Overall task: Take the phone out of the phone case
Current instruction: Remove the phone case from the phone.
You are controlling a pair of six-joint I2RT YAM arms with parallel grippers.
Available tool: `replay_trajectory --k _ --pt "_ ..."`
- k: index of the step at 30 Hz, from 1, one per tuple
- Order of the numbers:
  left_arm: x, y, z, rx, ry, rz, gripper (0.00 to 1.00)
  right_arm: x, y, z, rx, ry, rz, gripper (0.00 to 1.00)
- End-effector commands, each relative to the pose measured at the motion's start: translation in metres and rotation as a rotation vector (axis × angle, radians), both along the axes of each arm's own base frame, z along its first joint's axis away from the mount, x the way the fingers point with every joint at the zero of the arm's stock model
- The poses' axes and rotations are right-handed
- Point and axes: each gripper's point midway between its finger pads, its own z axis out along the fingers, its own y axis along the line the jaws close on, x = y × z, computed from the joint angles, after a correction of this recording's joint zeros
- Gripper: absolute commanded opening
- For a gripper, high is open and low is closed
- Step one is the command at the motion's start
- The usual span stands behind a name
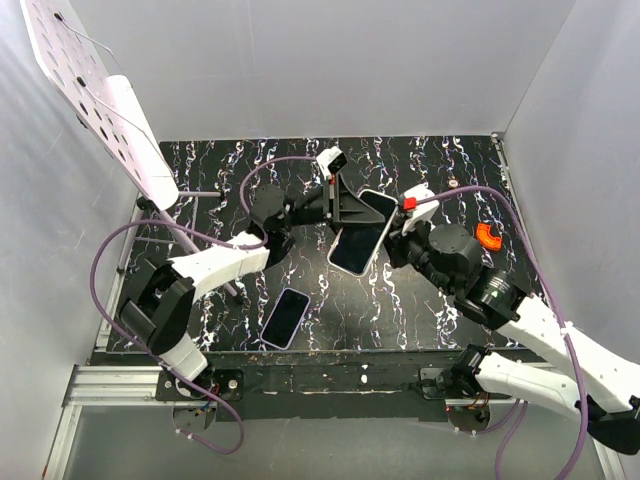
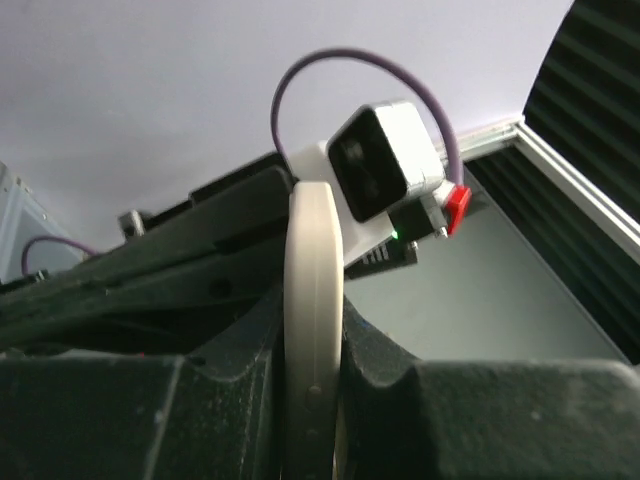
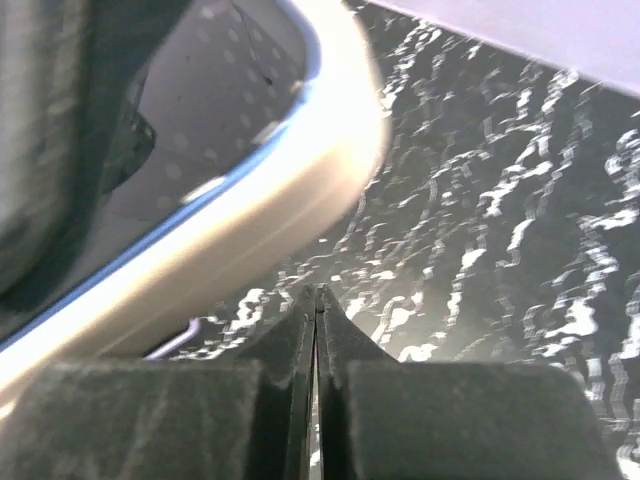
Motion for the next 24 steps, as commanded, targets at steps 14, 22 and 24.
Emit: replay_trajectory --k 14,22,24 --pt "0.022 0.036 0.055 -0.013 -0.198 0.571 0.00 -0.121 0.031 0.063 0.523 0.321 0.546 0.27" --pt "0.043 0.057 0.050 0.019 -0.086 0.746 0.00 -0.116 0.036 0.093 0.694 0.404 0.496 0.53" --pt "0.047 0.062 0.054 -0.061 -0.026 0.764 0.00 -0.098 0.038 0.089 0.734 0.363 0.432 0.61"
